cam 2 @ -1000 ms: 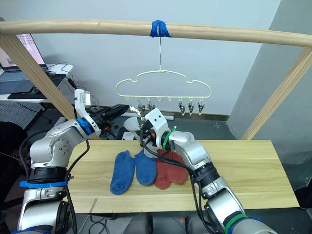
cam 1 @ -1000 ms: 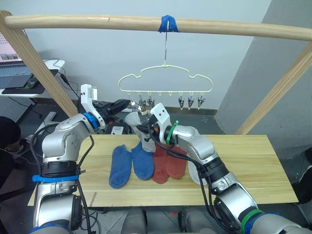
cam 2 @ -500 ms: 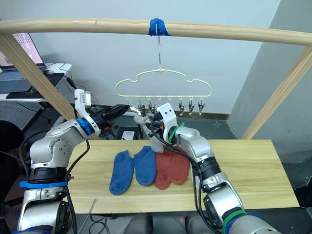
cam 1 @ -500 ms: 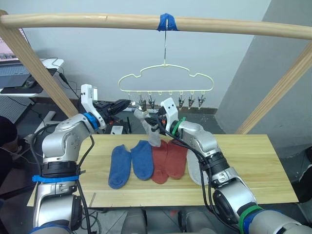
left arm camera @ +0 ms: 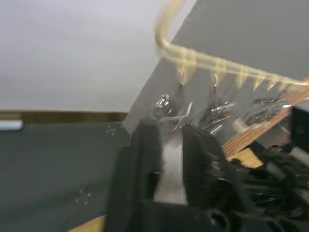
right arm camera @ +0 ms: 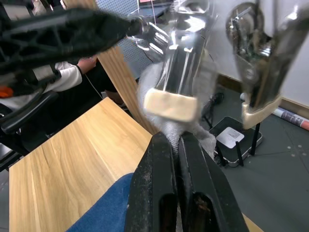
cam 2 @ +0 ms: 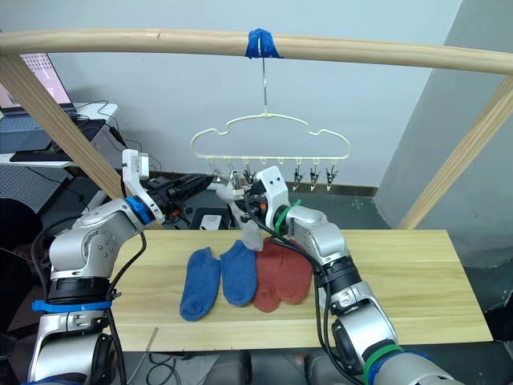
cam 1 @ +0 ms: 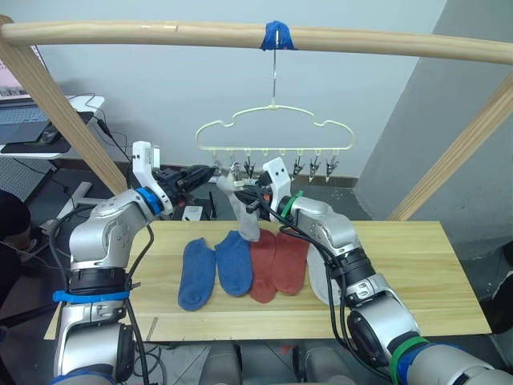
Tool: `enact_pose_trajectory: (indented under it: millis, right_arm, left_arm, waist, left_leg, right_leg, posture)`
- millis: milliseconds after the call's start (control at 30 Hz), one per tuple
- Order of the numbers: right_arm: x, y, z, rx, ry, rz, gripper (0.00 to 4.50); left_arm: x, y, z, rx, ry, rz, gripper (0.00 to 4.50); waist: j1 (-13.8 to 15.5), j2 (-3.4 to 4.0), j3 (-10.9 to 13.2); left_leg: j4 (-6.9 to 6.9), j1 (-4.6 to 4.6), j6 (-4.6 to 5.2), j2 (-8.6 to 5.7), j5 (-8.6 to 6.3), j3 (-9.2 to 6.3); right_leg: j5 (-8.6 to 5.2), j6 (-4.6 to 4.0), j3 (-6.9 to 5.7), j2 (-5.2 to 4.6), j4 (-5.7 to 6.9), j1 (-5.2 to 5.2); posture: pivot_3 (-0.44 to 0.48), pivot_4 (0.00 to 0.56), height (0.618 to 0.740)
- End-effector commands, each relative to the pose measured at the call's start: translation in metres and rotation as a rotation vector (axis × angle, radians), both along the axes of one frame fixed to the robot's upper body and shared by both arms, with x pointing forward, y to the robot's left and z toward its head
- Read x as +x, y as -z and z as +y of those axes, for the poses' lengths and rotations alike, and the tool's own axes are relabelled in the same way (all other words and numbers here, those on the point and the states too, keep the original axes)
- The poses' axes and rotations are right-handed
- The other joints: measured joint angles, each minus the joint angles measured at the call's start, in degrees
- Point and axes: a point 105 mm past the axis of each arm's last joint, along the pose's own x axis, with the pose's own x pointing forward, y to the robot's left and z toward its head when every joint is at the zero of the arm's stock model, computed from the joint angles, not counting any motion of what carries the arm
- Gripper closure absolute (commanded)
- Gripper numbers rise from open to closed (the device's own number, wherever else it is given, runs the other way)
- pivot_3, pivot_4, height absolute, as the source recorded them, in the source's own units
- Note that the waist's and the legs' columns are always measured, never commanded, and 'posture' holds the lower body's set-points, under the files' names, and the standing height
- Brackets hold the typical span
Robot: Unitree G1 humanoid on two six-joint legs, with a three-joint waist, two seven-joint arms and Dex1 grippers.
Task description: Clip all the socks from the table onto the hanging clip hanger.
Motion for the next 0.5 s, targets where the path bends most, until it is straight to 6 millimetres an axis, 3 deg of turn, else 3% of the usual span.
enact_pose_trajectory:
  millis: [33,300,467,500]
  right_arm:
    - [-0.003,-0.019,0.007,0.047,-0.026,-0.05,4.5]
    - [-0.004,-0.016,0.012,0.056,-0.032,-0.03,4.5]
    - [-0.003,-0.017,0.015,0.076,-0.029,-0.017,4.5]
    - [-0.002,-0.016,0.014,0.076,-0.027,-0.015,4.27]
  left_arm:
    - [-0.002,-0.01,0.007,0.006,-0.029,-0.037,2.42]
    - [-0.01,-0.013,0.012,-0.007,-0.049,-0.052,0.04]
    - [-0.015,-0.014,0.011,0.008,-0.058,-0.071,0.01]
    - [-0.016,-0.015,0.01,0.015,-0.056,-0.08,0.0]
  waist:
    - [0.22,-0.02,0.17]
    - [0.48,-0.02,0.27]
    - [0.55,-0.04,0.33]
    - [0.58,-0.06,0.38]
  left_leg:
    - [0.0,-0.04,0.0,0.0,0.0,-0.04]
    - [-0.01,-0.13,-0.02,0.0,0.01,-0.11]
    - [-0.01,-0.13,-0.03,0.0,0.02,-0.15]
    - [-0.01,-0.13,-0.04,-0.01,0.02,-0.16]
  right_leg:
    - [0.0,0.0,-0.05,0.0,-0.01,-0.01]
    - [0.0,0.0,-0.14,-0.03,-0.05,-0.04]
    - [0.0,0.0,-0.17,-0.04,-0.04,-0.04]
    - [0.0,0.0,-0.18,-0.04,-0.04,-0.03]
  posture:
    - [0.116,0.167,0.74]
    - [0.133,0.166,0.74]
    - [0.146,0.167,0.74]
    - [0.147,0.168,0.74]
